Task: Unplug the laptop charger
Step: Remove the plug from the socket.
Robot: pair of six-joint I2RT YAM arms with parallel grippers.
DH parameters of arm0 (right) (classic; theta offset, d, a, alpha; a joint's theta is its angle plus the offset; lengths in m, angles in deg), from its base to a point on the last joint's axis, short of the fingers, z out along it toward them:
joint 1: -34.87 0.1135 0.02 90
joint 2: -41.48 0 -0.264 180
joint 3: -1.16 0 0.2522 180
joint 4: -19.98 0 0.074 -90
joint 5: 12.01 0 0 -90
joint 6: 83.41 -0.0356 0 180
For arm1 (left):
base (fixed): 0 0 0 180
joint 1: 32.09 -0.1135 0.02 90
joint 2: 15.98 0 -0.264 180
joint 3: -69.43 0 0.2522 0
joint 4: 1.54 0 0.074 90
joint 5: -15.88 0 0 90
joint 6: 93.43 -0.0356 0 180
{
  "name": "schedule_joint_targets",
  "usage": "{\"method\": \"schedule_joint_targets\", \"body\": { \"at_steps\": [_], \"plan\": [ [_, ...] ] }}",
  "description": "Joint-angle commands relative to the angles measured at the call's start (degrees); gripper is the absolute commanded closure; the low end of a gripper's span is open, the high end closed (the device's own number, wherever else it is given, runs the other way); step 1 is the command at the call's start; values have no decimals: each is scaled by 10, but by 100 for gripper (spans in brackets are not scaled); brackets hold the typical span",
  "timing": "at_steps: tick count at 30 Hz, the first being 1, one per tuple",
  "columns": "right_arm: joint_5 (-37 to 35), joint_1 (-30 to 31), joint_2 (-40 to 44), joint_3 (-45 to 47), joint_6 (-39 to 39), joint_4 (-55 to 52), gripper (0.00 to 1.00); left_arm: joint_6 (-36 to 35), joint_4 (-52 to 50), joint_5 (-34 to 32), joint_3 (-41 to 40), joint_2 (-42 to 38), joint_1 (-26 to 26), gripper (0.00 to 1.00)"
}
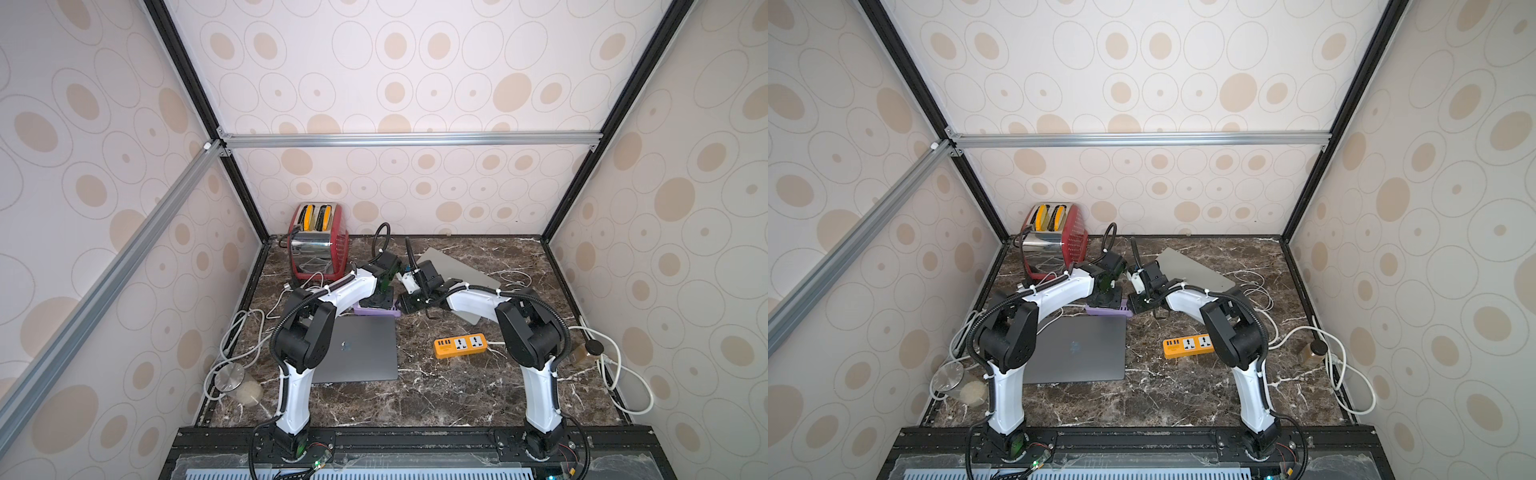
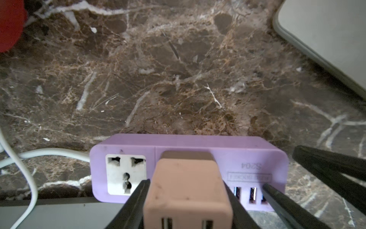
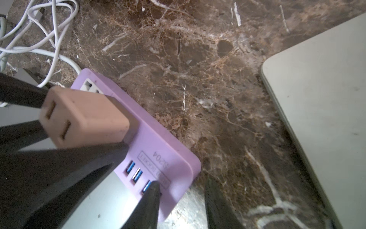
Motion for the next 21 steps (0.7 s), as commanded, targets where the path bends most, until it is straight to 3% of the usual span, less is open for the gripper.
{"method": "schedule_joint_targets", "body": {
  "at_steps": [1,7,16,21],
  "plan": [
    [-5,2,-16,-4,0,-18,61,11,-5,-12,1,4,2,47],
    [-4,2,-16,-3,2,-18,61,10,14,-11,-2,-10,2,42],
    [0,3,-18,-3,2,-18,61,10,1,-24,25,-6,2,41],
    [-1,3,-18,-2,3,-20,61,12,-2,-28,33,0,2,52]
  ]
}}
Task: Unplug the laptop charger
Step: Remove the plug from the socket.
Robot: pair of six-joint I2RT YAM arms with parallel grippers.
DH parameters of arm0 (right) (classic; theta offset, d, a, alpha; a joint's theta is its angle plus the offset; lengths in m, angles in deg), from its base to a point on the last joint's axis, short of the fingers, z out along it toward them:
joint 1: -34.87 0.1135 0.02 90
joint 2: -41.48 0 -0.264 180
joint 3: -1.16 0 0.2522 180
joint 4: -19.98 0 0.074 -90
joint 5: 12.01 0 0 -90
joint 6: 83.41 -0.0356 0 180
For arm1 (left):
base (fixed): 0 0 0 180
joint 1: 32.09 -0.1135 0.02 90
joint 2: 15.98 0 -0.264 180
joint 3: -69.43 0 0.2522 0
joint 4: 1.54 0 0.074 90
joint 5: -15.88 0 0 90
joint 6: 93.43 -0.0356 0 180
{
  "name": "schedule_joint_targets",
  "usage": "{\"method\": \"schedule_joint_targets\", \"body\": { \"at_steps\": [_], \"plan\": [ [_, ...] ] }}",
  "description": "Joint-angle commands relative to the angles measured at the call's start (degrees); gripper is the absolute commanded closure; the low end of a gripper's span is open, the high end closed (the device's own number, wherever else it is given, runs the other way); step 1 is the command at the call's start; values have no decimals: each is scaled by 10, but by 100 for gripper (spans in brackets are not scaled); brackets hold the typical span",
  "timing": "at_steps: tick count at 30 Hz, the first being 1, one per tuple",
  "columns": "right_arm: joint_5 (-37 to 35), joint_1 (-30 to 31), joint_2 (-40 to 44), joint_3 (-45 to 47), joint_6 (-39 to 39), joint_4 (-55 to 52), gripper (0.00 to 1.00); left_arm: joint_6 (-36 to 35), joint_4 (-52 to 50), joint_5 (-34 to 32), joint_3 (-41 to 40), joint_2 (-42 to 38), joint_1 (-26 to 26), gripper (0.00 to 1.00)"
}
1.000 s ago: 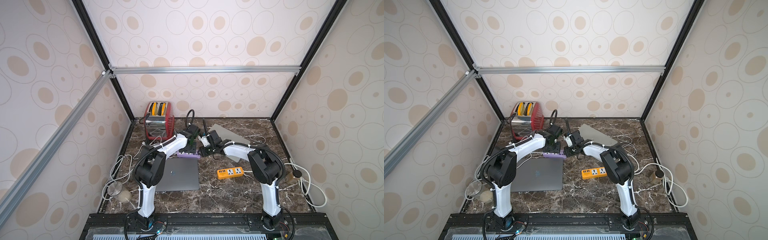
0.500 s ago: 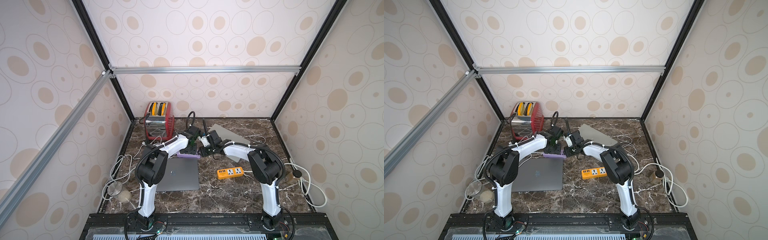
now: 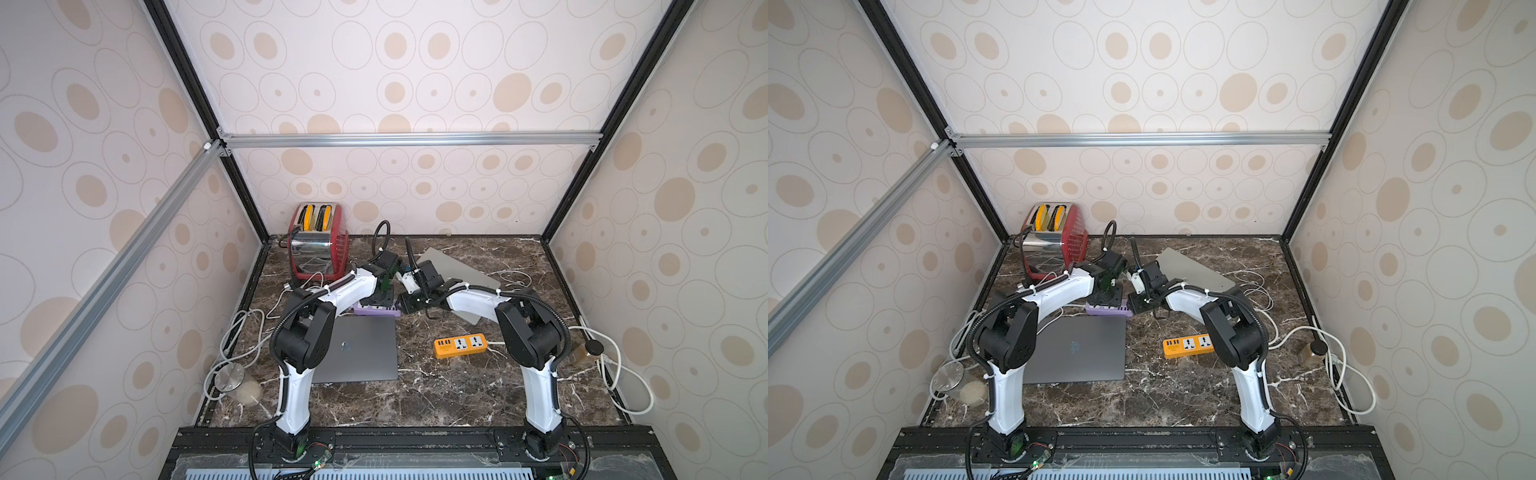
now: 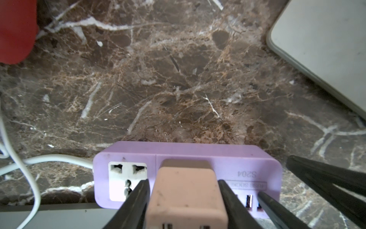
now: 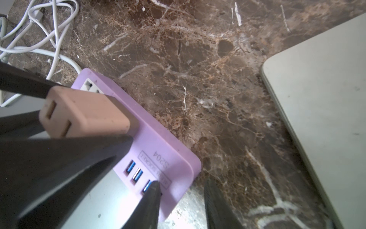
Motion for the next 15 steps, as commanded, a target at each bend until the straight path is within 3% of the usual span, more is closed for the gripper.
{"method": "schedule_joint_targets", "body": {
  "at_steps": [1,6,11,15],
  "plan": [
    [-4,3,-17,-1,3,-21,61,10,-14,-15,26,0,1,57],
    [-6,3,-19,-4,3,-21,61,11,-5,0,17,-8,2,77],
    [-10,3,-24,-10,3,-28,62,15,-7,8,5,-25,2,88],
    [-13,3,-29,-15,2,-33,62,17,7,8,-14,-48,2,90]
  ]
}}
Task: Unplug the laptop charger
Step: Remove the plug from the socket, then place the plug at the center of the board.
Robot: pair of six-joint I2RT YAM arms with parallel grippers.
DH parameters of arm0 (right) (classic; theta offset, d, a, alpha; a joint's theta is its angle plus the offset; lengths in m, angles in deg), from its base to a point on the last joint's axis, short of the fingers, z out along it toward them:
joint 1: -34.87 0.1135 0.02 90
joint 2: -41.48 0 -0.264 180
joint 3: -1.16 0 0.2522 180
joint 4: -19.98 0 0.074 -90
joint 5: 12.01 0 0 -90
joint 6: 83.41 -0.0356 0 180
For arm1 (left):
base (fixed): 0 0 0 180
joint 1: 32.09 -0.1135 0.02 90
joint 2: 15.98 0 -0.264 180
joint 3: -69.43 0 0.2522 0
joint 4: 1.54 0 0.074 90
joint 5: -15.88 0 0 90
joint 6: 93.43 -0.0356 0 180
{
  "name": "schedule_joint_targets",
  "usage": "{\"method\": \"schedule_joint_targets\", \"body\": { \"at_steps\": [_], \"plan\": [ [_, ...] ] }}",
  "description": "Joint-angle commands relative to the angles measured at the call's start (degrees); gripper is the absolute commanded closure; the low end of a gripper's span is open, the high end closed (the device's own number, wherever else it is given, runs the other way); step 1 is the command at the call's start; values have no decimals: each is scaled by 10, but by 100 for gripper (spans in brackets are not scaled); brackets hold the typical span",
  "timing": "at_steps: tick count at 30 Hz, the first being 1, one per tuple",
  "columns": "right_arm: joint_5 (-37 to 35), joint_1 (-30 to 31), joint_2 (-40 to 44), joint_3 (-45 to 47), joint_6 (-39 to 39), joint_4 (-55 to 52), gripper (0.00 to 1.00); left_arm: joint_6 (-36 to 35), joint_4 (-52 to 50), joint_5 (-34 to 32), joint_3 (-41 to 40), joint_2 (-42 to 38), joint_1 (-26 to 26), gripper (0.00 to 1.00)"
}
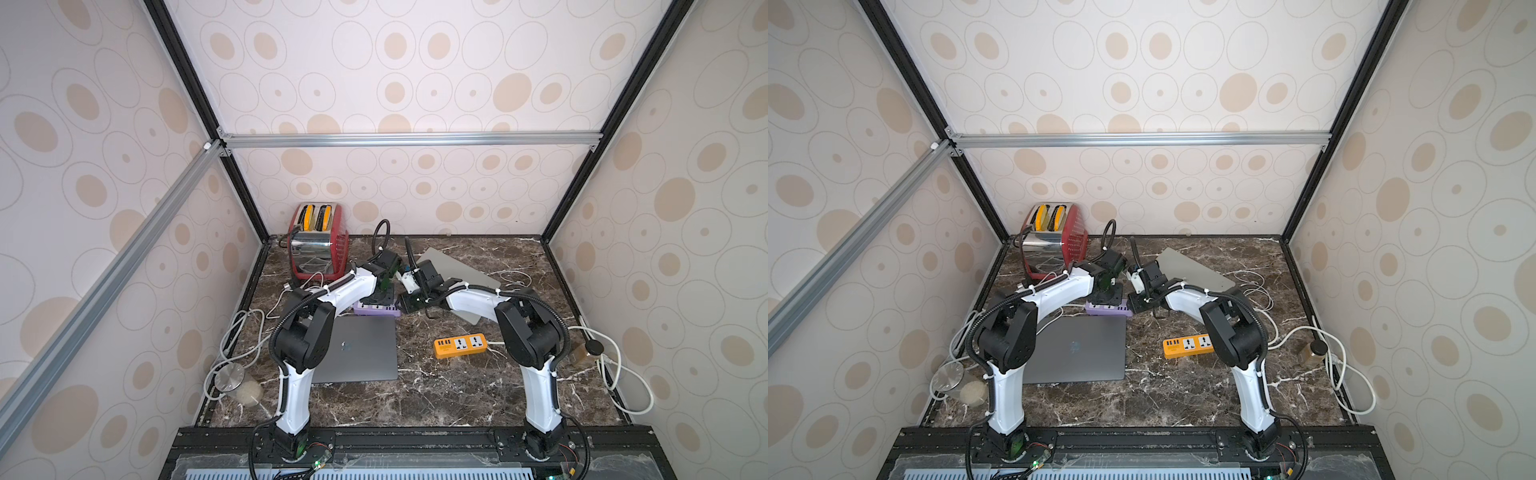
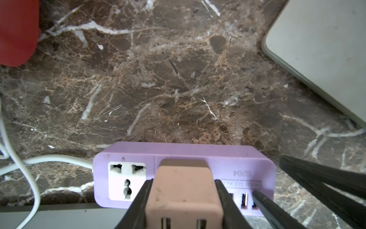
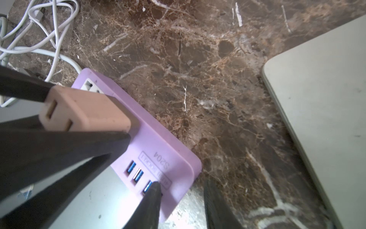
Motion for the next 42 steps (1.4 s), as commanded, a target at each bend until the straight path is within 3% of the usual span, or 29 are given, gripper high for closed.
{"method": "schedule_joint_targets", "body": {
  "at_steps": [1,10,15,17,21,23,27,31,42],
  "plan": [
    [-13,3,-25,-7,2,-28,62,12,5,3,-10,-45,2,91],
    [-18,3,-30,-13,0,-37,62,1,39,-8,-24,-72,2,92],
    [-18,3,-27,-12,2,-38,62,-32,-46,-70,25,-78,-3,87],
    [-18,3,-23,-9,4,-36,62,-51,-110,-53,73,-53,-21,81],
    [-12,3,-6,1,9,-22,61,-91,-209,19,146,17,-68,83],
    [-10,3,7,9,12,-15,60,-108,-231,24,165,37,-81,84],
    [-11,3,35,28,18,-11,59,-148,-297,2,244,92,-92,83],
    [-10,3,74,58,15,-3,58,-171,-380,-79,331,159,-94,83],
    [-19,3,144,113,18,-4,57,-178,-383,-131,312,198,-114,75]
  ]
}}
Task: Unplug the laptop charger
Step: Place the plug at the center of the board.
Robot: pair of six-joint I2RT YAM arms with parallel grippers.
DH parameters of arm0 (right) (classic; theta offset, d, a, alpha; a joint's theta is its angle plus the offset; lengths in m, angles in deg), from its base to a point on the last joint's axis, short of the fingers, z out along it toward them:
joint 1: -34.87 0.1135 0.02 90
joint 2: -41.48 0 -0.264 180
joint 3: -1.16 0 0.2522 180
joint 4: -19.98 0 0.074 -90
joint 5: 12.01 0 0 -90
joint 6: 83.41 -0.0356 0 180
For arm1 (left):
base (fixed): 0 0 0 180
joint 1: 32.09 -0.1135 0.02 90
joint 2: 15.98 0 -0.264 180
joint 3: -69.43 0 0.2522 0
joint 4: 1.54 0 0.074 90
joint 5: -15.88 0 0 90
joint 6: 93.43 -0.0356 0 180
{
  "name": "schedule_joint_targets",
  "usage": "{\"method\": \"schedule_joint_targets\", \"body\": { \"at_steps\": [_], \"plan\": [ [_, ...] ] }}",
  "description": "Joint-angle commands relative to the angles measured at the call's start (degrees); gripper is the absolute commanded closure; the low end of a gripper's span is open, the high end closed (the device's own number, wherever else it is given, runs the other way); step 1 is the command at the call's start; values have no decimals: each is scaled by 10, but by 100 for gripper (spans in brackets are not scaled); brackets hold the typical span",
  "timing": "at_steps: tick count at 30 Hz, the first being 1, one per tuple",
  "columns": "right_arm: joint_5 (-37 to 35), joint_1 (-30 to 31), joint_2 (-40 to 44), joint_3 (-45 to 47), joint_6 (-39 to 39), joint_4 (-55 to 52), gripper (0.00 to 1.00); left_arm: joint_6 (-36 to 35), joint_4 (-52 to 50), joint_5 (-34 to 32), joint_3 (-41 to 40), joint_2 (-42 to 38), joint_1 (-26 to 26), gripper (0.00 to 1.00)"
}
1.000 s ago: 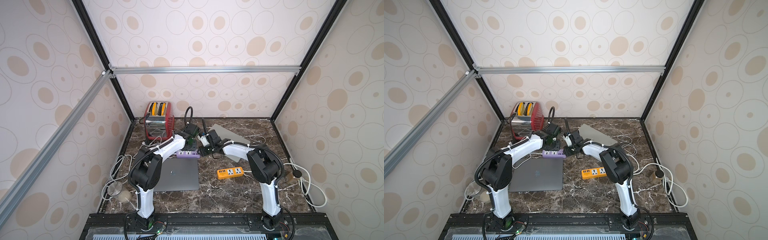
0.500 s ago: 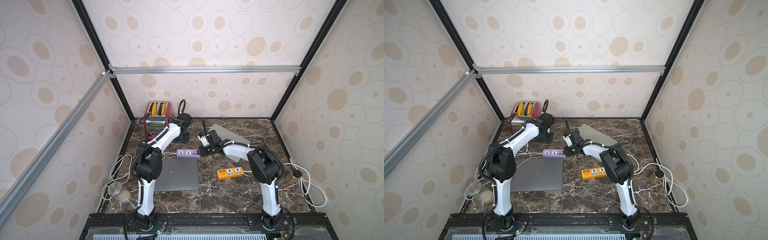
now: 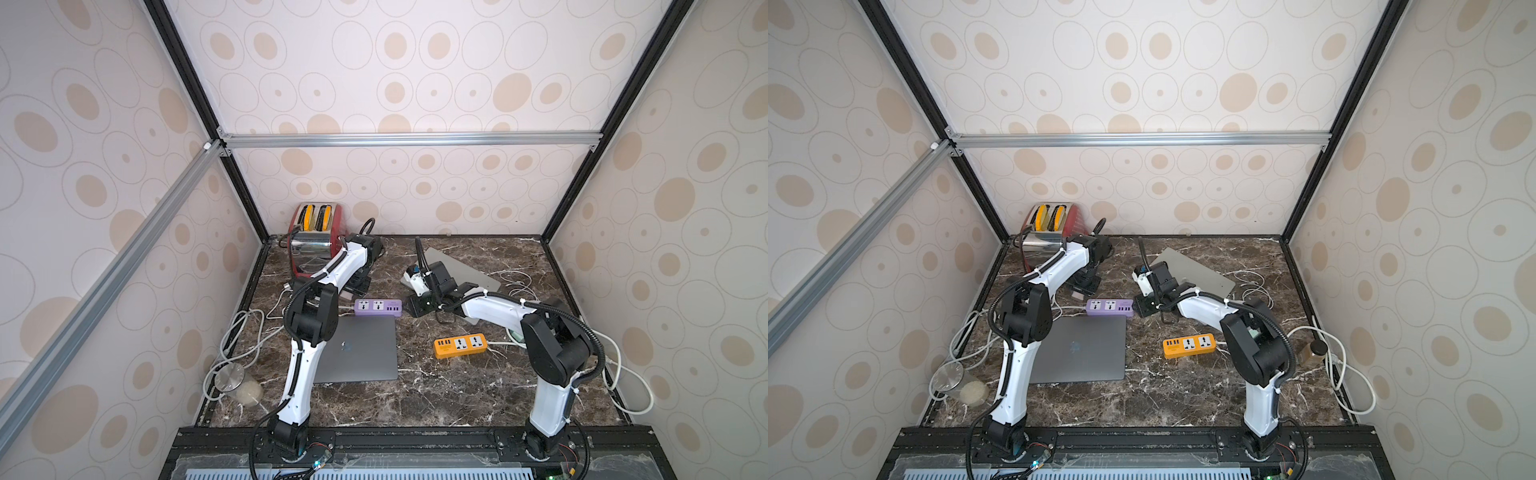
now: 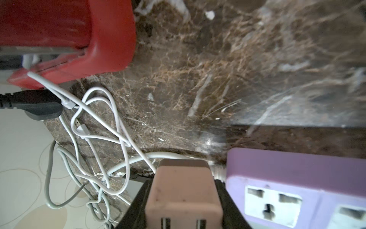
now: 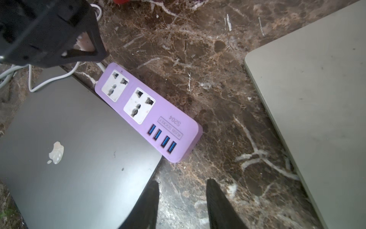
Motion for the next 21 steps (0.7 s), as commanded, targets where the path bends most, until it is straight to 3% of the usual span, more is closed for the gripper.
{"method": "schedule_joint_targets", "body": {
  "at_steps": [1,10,15,21],
  "plan": [
    [-7,2,20,11,7,-7,57,-11,-11,-30,-8,4,-9,74],
    [-6,2,27,17,7,-10,57,-25,34,-60,-13,24,-8,64],
    [-6,2,24,15,7,-12,57,-40,75,-35,-25,9,-9,51],
    [1,2,17,11,3,-9,57,-57,114,-8,-33,-9,-9,45]
  ]
}}
